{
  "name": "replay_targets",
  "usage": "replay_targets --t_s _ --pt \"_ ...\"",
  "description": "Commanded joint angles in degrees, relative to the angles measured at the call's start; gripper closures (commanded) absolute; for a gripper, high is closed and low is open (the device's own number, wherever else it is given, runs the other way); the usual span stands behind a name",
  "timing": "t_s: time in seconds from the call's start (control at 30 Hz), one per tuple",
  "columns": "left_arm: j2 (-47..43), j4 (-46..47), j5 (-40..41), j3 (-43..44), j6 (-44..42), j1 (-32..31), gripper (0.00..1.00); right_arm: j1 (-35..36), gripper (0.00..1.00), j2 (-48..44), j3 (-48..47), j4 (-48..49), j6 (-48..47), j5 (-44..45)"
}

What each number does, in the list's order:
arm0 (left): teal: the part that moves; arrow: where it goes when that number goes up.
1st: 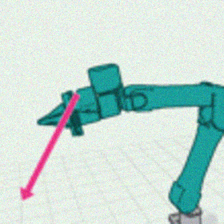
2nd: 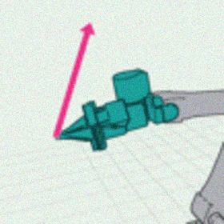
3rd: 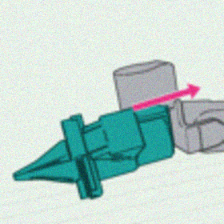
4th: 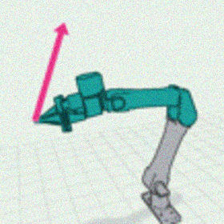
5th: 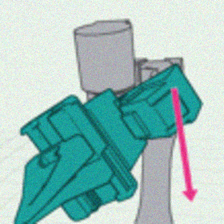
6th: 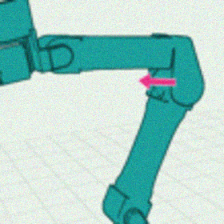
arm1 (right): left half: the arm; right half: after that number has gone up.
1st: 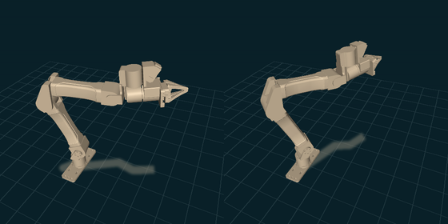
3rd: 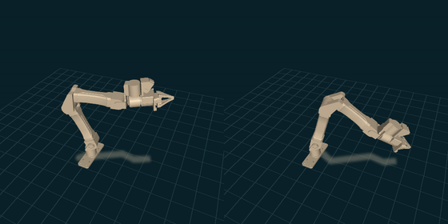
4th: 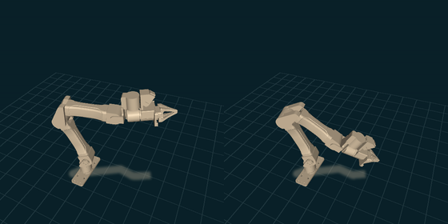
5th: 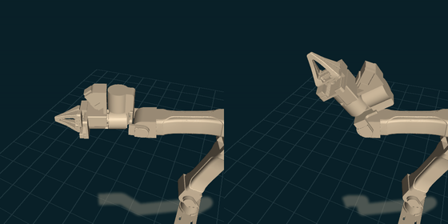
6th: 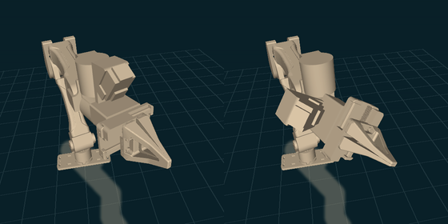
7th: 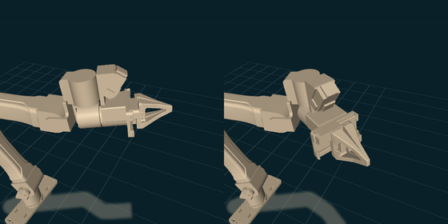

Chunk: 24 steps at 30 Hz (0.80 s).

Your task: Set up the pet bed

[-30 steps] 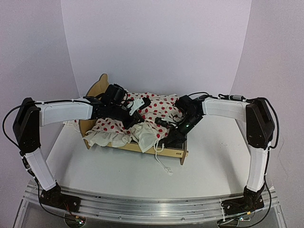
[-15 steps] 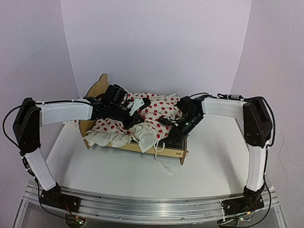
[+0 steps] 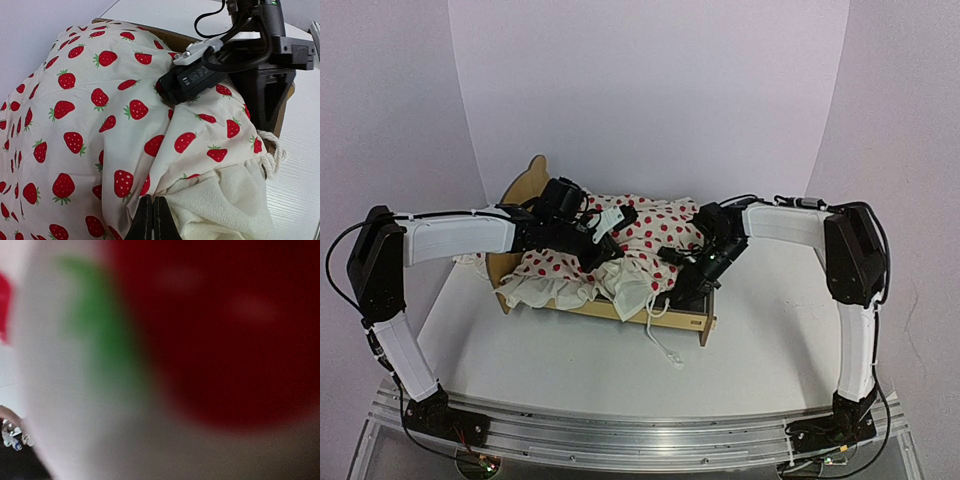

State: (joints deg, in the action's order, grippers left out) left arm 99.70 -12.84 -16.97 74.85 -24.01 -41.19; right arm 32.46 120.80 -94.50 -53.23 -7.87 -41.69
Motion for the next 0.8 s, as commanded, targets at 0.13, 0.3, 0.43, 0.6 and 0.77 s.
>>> replay_targets --t_s 0.13,0.3,0.43,0.6,0.77 --pt "-1.3 2.4 0.4 -1.0 -0.9 0.5 1.0 -2.5 1.0 -0.8 1.6 -0.4 3.1 13.5" --pt "-0.9 3.0 -0.2 -1.0 -0.8 0.5 1.0 0.5 1.0 -1.6 0.9 -0.7 0.5 13.6" --pt "-0.4 3.4 -0.7 -0.6 -1.1 0.5 1.0 0.7 1.0 1.4 0.2 -4.5 1.0 15.7" --pt "0.3 1.0 -6.4 1.2 -2.3 0.4 0.83 0.7 1.0 5.8 2.2 -8.5 0.6 21.8" --pt "-0.1 -3.0 -13.6 3.8 -5.2 0.4 0.55 2.5 0.95 7.5 0.4 -8.3 -0.9 24.6"
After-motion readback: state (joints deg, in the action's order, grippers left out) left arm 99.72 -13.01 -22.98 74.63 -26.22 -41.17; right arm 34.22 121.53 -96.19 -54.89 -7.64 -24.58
